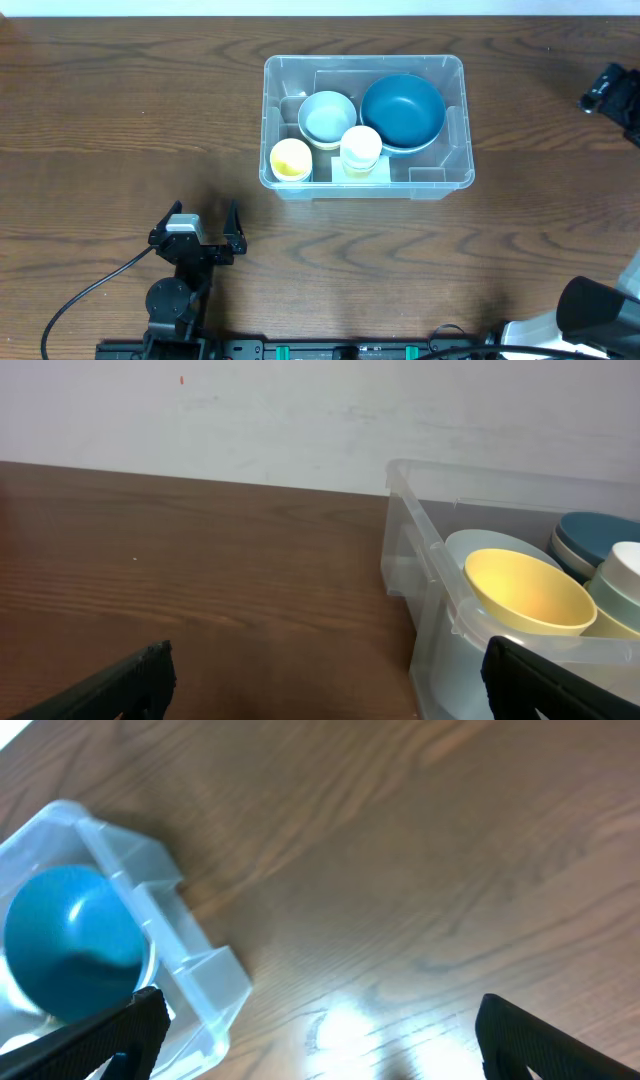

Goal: Pack container

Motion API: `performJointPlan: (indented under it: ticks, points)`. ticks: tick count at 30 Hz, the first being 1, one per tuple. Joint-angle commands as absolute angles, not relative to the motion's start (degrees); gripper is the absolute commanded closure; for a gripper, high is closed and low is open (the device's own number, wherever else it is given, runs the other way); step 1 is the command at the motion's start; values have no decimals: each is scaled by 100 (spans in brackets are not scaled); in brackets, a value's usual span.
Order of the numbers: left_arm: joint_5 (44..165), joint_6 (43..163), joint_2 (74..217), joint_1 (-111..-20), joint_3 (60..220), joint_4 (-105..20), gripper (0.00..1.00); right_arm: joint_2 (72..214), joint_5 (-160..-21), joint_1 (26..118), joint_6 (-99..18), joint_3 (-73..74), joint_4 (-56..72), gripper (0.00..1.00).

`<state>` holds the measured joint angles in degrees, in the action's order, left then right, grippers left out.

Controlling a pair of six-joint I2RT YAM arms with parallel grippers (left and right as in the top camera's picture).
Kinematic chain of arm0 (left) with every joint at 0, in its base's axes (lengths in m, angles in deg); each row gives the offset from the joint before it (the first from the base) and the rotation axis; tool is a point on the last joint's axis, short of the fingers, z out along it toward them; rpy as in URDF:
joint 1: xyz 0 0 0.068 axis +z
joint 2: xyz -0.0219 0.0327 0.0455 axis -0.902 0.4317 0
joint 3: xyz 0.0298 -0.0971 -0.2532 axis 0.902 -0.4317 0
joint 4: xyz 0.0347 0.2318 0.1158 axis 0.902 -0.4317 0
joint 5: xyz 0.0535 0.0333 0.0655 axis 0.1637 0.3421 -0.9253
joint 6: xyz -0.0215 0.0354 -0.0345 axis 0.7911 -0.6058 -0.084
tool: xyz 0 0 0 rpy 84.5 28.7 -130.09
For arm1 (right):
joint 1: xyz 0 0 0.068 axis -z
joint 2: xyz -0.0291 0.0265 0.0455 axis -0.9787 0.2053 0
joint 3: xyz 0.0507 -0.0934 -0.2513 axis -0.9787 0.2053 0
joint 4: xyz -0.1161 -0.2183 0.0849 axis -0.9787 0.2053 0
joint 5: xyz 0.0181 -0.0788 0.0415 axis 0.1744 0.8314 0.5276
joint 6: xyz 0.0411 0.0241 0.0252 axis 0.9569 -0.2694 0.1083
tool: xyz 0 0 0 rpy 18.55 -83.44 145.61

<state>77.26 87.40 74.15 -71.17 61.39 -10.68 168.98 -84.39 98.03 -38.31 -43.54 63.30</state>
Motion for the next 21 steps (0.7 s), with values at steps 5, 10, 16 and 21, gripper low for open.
performJointPlan:
  ticks: [5, 10, 16, 21]
  points:
    - [7680, 8663, 7380, -7082, 6023, -1295, 2, 16901, -8260, 8498, -3881, -4363, 6332, 1]
    - [7680, 8663, 7380, -7082, 6023, -1295, 2, 16852, -7666, 7694, -4185, -4361, 6275, 1]
    - [7680, 8663, 7380, -7082, 6023, -1295, 2, 16284, -7585, 7475, -4181, -3788, 4601, 1]
    - [7680, 8663, 7380, -7082, 6023, -1295, 2, 15235, -8103, 7478, -4657, -2105, 2212, 1]
